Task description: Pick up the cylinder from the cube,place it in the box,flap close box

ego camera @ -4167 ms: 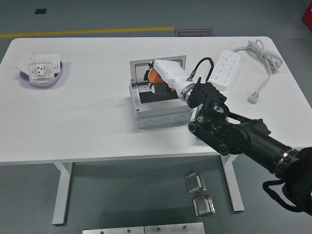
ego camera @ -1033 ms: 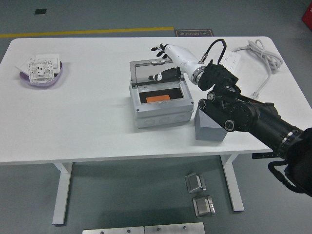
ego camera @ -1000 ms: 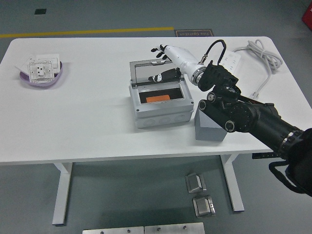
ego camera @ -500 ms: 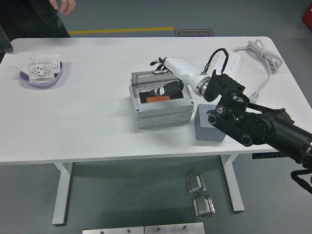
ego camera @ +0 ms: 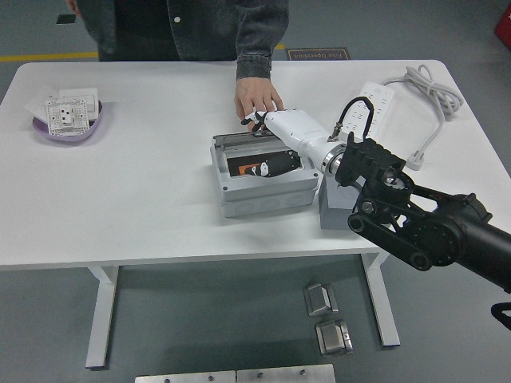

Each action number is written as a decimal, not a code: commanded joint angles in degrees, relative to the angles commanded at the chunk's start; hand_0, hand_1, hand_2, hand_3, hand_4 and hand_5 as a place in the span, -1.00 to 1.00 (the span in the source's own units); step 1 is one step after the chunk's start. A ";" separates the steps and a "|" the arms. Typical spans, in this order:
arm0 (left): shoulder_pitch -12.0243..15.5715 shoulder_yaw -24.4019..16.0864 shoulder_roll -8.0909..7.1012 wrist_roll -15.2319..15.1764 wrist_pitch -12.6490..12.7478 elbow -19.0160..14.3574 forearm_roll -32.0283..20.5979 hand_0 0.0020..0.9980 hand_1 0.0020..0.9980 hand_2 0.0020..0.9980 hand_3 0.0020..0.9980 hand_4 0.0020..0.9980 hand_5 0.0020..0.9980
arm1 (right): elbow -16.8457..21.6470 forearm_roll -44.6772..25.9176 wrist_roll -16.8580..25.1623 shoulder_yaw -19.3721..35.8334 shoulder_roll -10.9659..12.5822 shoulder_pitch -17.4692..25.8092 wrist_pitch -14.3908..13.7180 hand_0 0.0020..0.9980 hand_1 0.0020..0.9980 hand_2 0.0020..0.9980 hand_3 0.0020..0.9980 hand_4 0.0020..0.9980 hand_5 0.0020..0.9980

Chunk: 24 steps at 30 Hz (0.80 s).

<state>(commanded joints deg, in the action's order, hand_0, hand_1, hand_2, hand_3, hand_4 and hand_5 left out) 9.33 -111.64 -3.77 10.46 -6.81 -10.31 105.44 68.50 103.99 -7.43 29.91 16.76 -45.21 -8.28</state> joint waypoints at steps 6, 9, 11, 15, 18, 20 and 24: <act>-0.03 0.70 0.11 -0.08 0.07 0.00 -0.66 0.36 0.32 0.14 0.18 -0.02 -0.87 | 1.42 2.31 -1.13 1.19 -0.07 2.00 0.39 0.36 0.36 0.42 0.68 0.87 -0.19; 0.02 0.80 0.19 -0.07 0.06 0.00 -0.74 0.36 0.32 0.14 0.18 -0.02 -0.87 | 2.53 3.51 -1.70 2.02 0.00 3.17 0.51 0.36 0.36 0.42 0.68 0.87 -0.19; 0.09 0.56 0.23 -0.04 0.03 0.00 -0.46 0.36 0.32 0.14 0.18 -0.02 -0.87 | 2.96 4.21 -1.99 2.64 -0.02 3.90 0.58 0.36 0.36 0.42 0.68 0.87 -0.19; 0.14 0.40 0.30 -0.03 0.01 0.00 -0.26 0.36 0.32 0.13 0.18 -0.02 -0.87 | 2.97 4.81 -2.13 3.61 -0.17 4.91 0.48 0.33 0.34 0.42 0.68 0.87 -0.17; 0.13 0.38 0.33 -0.02 0.02 0.00 -0.22 0.36 0.32 0.13 0.18 -0.02 -0.87 | 2.87 5.14 -2.03 4.31 -0.22 5.44 0.34 0.33 0.34 0.42 0.69 0.86 -0.15; 0.15 0.20 0.37 -0.01 -0.02 0.00 0.00 0.36 0.32 0.13 0.18 -0.02 -0.87 | 3.04 5.80 -2.15 5.60 0.12 5.68 0.52 0.33 0.34 0.42 0.69 0.86 -0.15; 0.43 -1.13 0.39 0.00 -0.12 0.00 1.32 0.36 0.32 0.13 0.18 -0.03 -0.87 | 4.21 7.46 -2.87 9.69 1.67 6.59 1.77 0.32 0.34 0.41 0.69 0.86 -0.15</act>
<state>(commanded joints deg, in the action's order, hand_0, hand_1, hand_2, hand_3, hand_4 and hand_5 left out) 9.75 -112.77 -3.39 10.46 -6.93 -10.31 106.77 72.72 111.45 -10.30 39.60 18.43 -38.62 -6.51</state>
